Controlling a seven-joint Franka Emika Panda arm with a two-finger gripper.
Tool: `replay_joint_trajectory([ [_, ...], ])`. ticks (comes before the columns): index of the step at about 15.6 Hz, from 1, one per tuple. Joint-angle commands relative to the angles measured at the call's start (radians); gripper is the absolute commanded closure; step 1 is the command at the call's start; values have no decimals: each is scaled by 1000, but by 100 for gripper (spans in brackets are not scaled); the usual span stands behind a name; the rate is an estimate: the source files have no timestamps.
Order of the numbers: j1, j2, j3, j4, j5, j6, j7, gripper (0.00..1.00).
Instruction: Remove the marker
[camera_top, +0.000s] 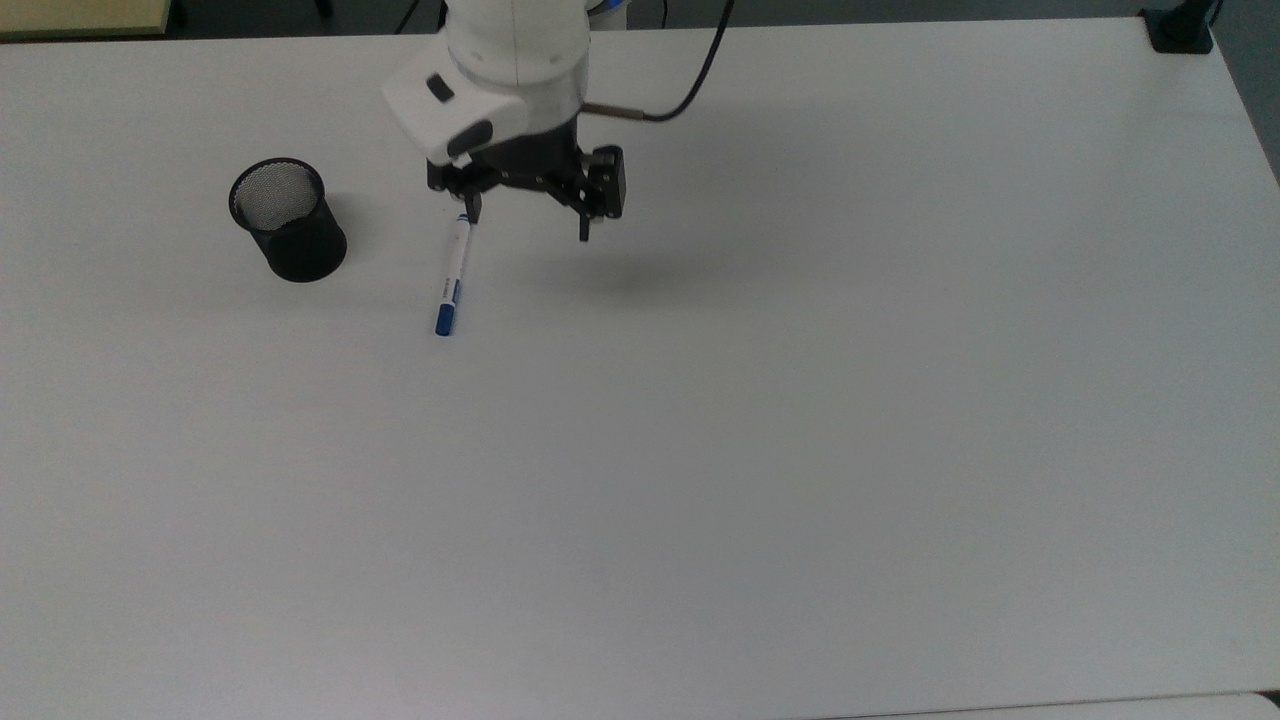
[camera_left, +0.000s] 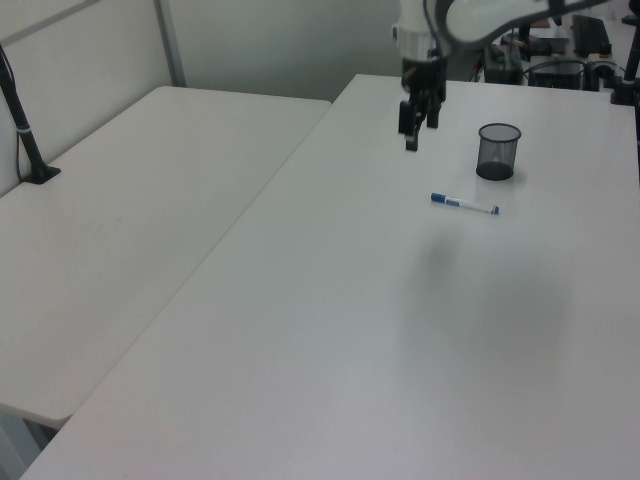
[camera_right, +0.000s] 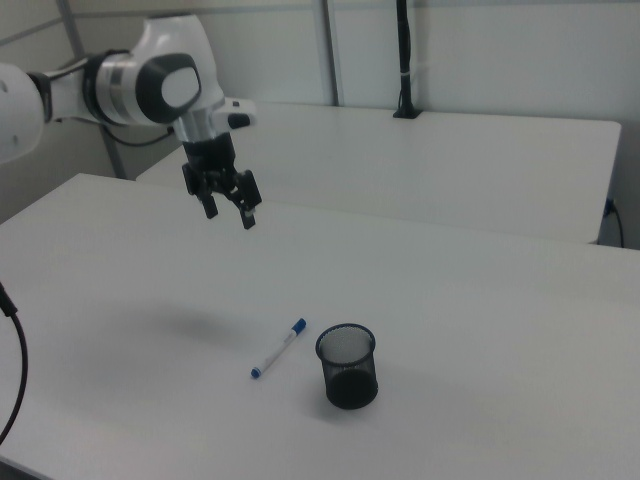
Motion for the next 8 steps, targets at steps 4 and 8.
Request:
replay_joint_trajectory([
  [4,-51,-247,7,-102,10,-134,2,0],
  [8,-96,-313,10,-131,47,-171,-87,0],
])
